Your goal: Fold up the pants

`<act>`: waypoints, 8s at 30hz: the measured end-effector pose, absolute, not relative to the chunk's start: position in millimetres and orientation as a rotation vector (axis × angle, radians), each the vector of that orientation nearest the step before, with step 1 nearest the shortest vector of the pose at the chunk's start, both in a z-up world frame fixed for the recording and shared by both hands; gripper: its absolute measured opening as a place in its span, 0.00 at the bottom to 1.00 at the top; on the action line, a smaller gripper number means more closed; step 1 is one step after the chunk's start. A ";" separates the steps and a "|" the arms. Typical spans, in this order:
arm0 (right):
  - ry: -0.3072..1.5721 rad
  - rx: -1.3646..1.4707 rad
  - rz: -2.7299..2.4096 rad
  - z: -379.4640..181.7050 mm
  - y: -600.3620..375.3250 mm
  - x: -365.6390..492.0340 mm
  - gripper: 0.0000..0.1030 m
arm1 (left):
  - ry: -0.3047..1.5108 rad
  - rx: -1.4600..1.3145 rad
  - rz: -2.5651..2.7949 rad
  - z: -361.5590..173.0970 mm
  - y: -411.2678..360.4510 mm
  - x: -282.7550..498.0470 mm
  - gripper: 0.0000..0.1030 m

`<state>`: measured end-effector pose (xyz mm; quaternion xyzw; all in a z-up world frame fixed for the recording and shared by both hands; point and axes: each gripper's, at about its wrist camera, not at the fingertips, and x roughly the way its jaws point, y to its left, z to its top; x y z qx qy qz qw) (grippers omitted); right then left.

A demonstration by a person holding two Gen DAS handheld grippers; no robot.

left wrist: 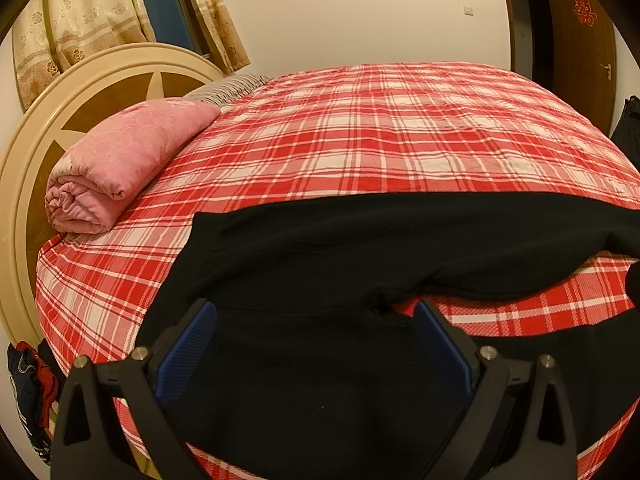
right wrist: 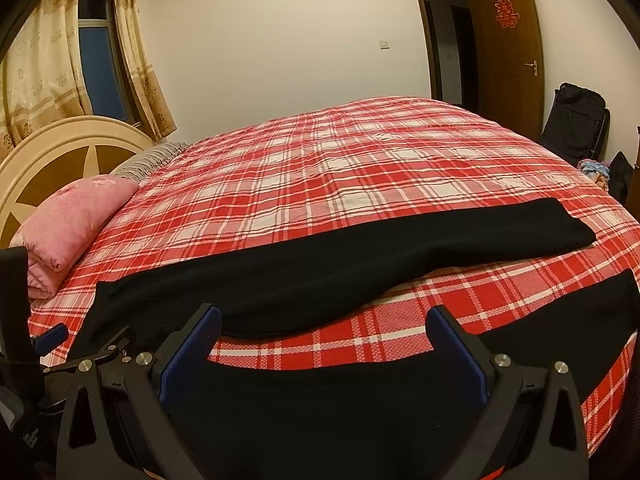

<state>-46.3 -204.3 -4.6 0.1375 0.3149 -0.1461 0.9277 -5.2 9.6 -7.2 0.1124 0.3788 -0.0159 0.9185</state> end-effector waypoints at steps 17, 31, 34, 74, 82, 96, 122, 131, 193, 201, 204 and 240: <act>0.651 0.278 -0.295 -5.4 -201.8 -44.9 0.99 | 0.787 0.226 -0.036 -9.1 15.3 -4.7 0.98; 0.663 0.279 -0.291 -8.1 -199.3 -43.5 0.99 | 0.797 0.230 -0.036 -10.5 12.5 -3.2 0.98; 0.667 0.278 -0.287 -9.5 -199.2 -42.7 0.99 | 0.800 0.230 -0.036 -11.6 12.8 -2.8 0.98; 1.053 -0.113 0.302 -107.7 -194.1 212.7 0.14 | 1.050 0.047 -0.019 -75.0 80.0 139.4 1.00; 0.906 -0.066 0.350 -44.1 -190.2 154.6 0.06 | 0.979 -0.011 -0.023 -39.9 116.4 105.9 1.00; 0.802 -0.209 0.433 -68.5 -116.5 -9.2 0.06 | 0.994 -0.141 -0.089 -12.7 129.9 120.9 1.00; 0.700 -0.059 0.393 -30.4 -151.8 -4.2 0.06 | 0.974 -0.256 -0.131 -7.9 131.0 142.8 0.14; 0.675 -0.101 0.440 -17.9 -138.2 -48.6 0.06 | 0.796 -0.258 -0.163 38.5 170.1 59.3 0.26; 0.799 0.197 0.506 -61.4 -154.9 -68.9 0.07 | 0.944 -0.310 0.030 -67.6 239.3 -49.5 0.12; 0.881 0.395 0.668 -69.9 -146.8 -50.3 0.58 | 0.809 -0.225 0.008 -28.3 222.6 -30.8 0.60; 0.862 0.256 0.643 -69.8 -133.2 -60.6 0.58 | 0.825 -0.221 0.002 -32.9 219.5 -26.7 0.61; 0.908 -0.041 0.732 -82.9 -118.2 -75.4 0.06 | 0.840 -0.199 0.035 -44.5 204.5 -26.7 0.62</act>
